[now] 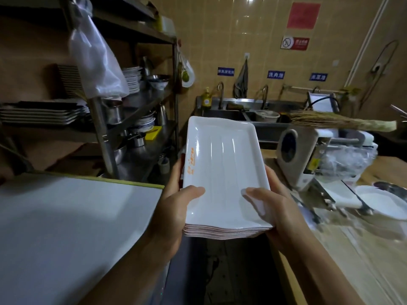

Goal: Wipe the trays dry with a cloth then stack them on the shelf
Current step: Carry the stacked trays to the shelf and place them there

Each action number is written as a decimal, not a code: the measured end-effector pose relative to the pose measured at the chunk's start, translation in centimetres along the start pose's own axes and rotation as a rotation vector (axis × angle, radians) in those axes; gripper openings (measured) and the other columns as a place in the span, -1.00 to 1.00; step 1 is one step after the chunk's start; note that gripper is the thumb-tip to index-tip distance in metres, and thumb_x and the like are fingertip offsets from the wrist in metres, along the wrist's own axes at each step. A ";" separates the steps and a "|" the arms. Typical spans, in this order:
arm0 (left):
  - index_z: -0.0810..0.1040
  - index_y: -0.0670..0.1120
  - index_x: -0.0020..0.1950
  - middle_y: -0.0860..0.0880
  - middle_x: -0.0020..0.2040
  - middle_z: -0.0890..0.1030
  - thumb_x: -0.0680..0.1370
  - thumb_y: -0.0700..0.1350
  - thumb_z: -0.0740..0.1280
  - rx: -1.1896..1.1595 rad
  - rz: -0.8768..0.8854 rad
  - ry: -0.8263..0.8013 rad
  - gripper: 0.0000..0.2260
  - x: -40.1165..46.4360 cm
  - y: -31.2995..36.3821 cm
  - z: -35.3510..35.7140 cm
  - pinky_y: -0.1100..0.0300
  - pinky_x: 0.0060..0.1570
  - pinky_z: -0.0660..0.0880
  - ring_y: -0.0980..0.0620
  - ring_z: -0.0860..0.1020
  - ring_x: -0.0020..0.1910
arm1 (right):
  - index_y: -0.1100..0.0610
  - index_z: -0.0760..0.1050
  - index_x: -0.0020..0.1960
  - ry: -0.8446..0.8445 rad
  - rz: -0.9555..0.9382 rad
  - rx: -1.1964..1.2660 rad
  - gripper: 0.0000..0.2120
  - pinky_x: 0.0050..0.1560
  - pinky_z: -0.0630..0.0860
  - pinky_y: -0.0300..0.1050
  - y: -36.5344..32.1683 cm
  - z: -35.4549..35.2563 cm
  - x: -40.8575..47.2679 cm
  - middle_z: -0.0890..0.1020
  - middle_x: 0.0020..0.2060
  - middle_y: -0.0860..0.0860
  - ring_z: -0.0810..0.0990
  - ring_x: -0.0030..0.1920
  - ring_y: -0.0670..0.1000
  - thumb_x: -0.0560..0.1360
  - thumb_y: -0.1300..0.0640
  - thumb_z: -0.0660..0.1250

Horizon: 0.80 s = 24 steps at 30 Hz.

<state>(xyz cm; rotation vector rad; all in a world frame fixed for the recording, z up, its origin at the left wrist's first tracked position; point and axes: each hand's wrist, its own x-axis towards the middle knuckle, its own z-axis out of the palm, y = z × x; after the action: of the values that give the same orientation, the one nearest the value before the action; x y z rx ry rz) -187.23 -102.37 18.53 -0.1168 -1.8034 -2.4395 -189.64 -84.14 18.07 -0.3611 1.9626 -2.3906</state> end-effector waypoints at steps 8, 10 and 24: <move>0.42 0.19 0.29 0.07 0.03 0.67 0.32 -0.21 0.30 -0.009 0.021 0.027 -0.43 13.7 -2.2 -1.2 0.23 -0.26 0.57 0.02 0.65 -0.04 | -0.16 0.43 0.27 -0.049 0.044 -0.014 -0.39 -0.11 0.63 0.05 3.0 -1.8 14.7 0.66 0.03 0.02 0.67 -0.01 0.13 0.25 0.19 0.34; 0.44 0.17 0.27 0.04 0.02 0.68 0.33 -0.23 0.30 -0.034 0.037 0.047 -0.45 17.5 -2.8 -1.3 0.23 -0.28 0.57 0.01 0.66 -0.06 | -0.18 0.44 0.26 -0.064 0.038 -0.006 -0.39 -0.02 0.62 0.13 3.9 -2.4 19.1 0.67 0.02 -0.01 0.67 -0.01 0.12 0.25 0.19 0.34; 0.45 0.10 0.30 0.07 0.00 0.68 0.50 -0.37 0.18 0.036 0.083 0.211 -0.51 41.1 -4.6 -4.1 0.30 -0.34 0.54 0.09 0.66 -0.09 | -0.11 0.42 0.30 -0.240 0.088 0.065 -0.38 -0.22 0.58 -0.06 7.4 -3.5 45.3 0.65 0.08 0.08 0.66 -0.01 0.18 0.26 0.22 0.34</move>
<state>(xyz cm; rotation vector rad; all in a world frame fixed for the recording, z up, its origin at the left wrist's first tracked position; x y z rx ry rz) -228.61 -106.57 18.13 0.0648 -1.7145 -2.2663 -235.36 -89.83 17.57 -0.5198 1.7570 -2.2323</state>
